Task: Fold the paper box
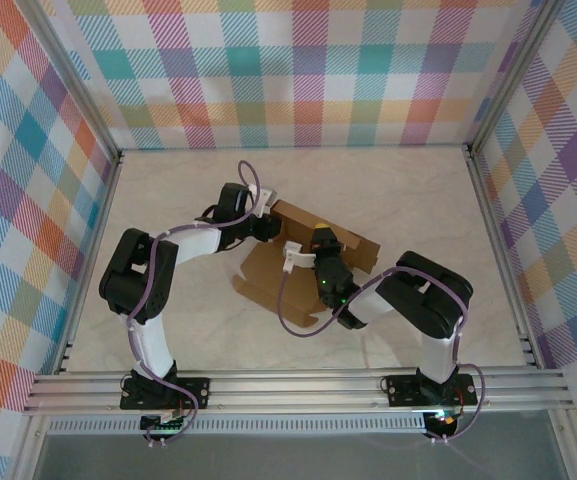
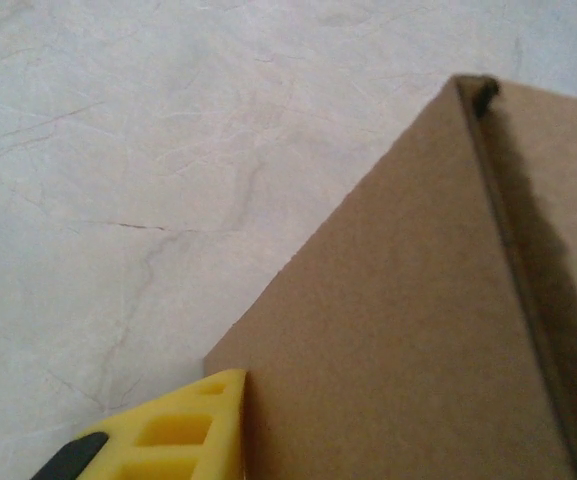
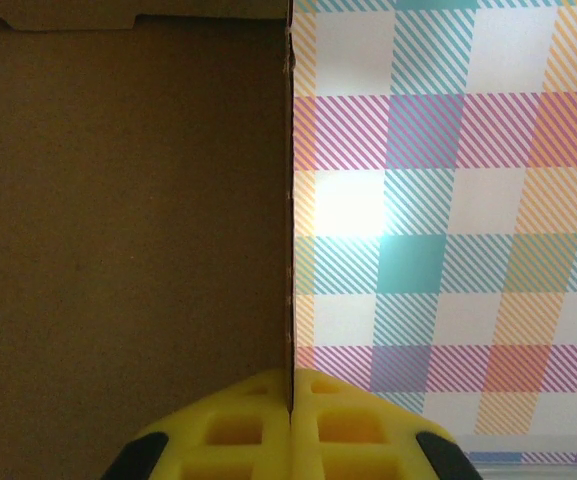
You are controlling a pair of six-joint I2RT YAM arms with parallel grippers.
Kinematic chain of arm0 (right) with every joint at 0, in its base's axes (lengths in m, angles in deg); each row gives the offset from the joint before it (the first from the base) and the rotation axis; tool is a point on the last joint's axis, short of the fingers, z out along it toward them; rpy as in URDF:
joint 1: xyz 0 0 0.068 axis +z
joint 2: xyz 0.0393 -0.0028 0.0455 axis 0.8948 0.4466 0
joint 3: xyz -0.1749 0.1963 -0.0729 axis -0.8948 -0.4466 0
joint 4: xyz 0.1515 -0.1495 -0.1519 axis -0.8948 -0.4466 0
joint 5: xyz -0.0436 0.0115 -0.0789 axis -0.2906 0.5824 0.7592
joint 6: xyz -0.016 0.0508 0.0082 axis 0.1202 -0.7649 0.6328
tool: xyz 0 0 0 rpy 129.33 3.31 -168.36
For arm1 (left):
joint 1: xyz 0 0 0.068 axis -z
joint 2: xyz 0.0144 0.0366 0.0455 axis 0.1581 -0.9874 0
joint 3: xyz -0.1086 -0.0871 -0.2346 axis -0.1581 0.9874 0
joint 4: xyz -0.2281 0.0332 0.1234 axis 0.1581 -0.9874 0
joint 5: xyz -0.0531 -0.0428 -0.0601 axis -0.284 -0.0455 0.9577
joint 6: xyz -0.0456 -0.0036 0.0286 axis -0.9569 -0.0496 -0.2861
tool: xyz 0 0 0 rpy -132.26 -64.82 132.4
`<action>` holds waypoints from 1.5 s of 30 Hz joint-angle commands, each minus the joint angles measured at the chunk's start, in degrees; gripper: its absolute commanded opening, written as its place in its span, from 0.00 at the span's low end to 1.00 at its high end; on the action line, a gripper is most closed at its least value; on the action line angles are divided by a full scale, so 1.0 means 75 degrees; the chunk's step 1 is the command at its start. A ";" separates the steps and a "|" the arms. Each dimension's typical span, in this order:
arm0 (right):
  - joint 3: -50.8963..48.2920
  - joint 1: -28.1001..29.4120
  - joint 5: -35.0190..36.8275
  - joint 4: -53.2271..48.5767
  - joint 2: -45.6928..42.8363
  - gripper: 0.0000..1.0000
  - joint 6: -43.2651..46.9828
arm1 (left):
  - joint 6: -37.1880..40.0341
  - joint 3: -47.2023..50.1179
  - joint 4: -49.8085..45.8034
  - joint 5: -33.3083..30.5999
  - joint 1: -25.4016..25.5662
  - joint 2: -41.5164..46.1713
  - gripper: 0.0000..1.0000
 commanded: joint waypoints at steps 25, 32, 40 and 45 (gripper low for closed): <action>0.0198 0.0399 -0.0146 -0.1318 -0.0722 0.35 -0.1196 | 0.0551 0.0285 -0.0105 -0.0451 0.0167 0.0288 0.00; 0.0386 0.0536 -0.0527 -0.4493 -0.1901 0.74 -0.3451 | 0.0684 0.0276 -0.0147 -0.0599 0.0167 0.0321 0.00; 0.1162 0.0868 -0.1350 -0.8682 -0.3781 0.87 -0.6651 | 0.0880 0.0342 -0.0130 -0.0771 0.0168 0.0413 0.00; 0.2248 0.0806 -0.2185 -1.0779 -0.4717 0.85 -0.8940 | 0.1352 0.0505 -0.0291 -0.0730 0.0170 0.0654 0.00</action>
